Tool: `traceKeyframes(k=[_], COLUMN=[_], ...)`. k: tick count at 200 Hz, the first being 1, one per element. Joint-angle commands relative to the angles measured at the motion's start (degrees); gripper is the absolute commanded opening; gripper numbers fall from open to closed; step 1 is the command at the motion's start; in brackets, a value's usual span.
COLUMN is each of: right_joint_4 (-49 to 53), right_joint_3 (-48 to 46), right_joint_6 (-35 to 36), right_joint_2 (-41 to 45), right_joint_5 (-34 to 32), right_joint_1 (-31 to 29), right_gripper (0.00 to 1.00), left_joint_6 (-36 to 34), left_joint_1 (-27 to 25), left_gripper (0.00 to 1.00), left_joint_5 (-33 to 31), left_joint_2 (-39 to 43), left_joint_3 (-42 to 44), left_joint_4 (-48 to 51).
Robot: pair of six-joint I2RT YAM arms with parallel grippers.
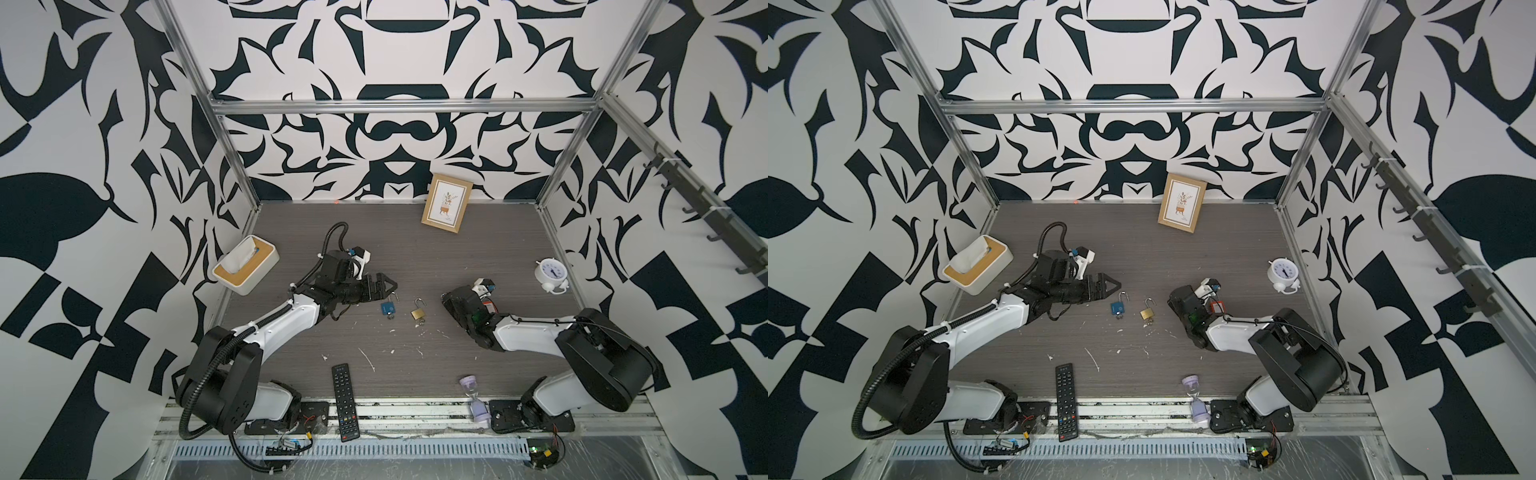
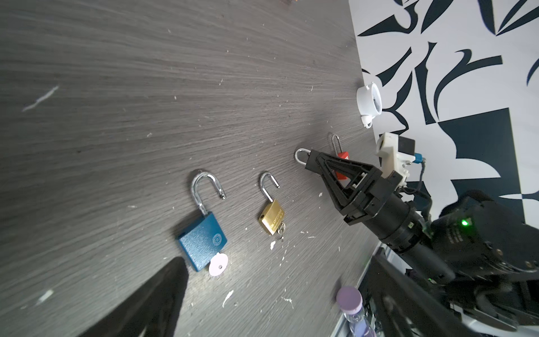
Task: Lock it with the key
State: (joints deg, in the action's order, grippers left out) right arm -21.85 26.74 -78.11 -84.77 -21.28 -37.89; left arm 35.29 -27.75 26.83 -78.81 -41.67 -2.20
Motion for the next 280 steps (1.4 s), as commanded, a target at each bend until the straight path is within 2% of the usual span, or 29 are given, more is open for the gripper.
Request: traceKeyframes(k=[1,16,50,116,135,149,159,169,176,201,236,280], right_joint_4=[4.8,6.1,8.8,20.3,22.9,27.2,31.1,35.8,39.1,49.2,49.9,53.9], right_joint_3=[-0.4,-0.2,-0.2,-0.4,1.2,5.4,10.1,15.1,18.3,28.6,32.2,37.8], right_joint_6=[-2.1,-2.6,-3.0,-1.6,3.9,11.9,18.5,24.8,29.3,40.5,47.2,51.6], right_joint_2=[1.0,1.1,2.7,16.6,20.7,21.4,20.0,17.3,14.4,5.5,-2.9,-11.4], right_joint_5=[-2.5,-2.7,-4.2,-6.7,-5.1,-2.6,1.2,4.6,7.6,9.6,16.4,17.1], right_joint_1=[-1.3,-2.2,-3.3,-3.3,-3.3,-3.3,-3.3,-3.8,-3.9,-7.8,-9.4,-9.4], right_gripper=[0.05,0.09,0.29,0.33,0.32,0.32,0.33,0.41,0.44,0.54,0.51,0.52], left_joint_6=[-0.1,-0.3,-0.8,0.4,0.7,1.1,1.1,1.3,1.6,3.1,8.0,10.9], left_joint_1=[0.2,0.2,0.2,0.3,0.3,0.2,0.2,0.2,0.3,0.3,0.4,0.5], left_gripper=[1.0,1.0,1.0,1.0,1.0,0.99,0.99,0.98,0.97,0.95,0.95,0.95], left_joint_5=[1.4,1.6,1.1,2.4,1.9,1.6,1.6,2.0,2.1,2.0,7.8,11.9], left_joint_2=[1.5,1.6,2.9,4.3,5.0,5.3,6.8,8.2,9.1,12.1,12.5,12.6], left_joint_3=[1.4,2.0,3.3,5.7,6.0,6.5,7.0,7.9,8.9,12.3,15.5,17.3], left_joint_4=[-1.6,-1.9,-1.9,-5.7,-5.5,-5.1,-4.9,-5.2,-5.5,-7.6,-15.6,-20.4])
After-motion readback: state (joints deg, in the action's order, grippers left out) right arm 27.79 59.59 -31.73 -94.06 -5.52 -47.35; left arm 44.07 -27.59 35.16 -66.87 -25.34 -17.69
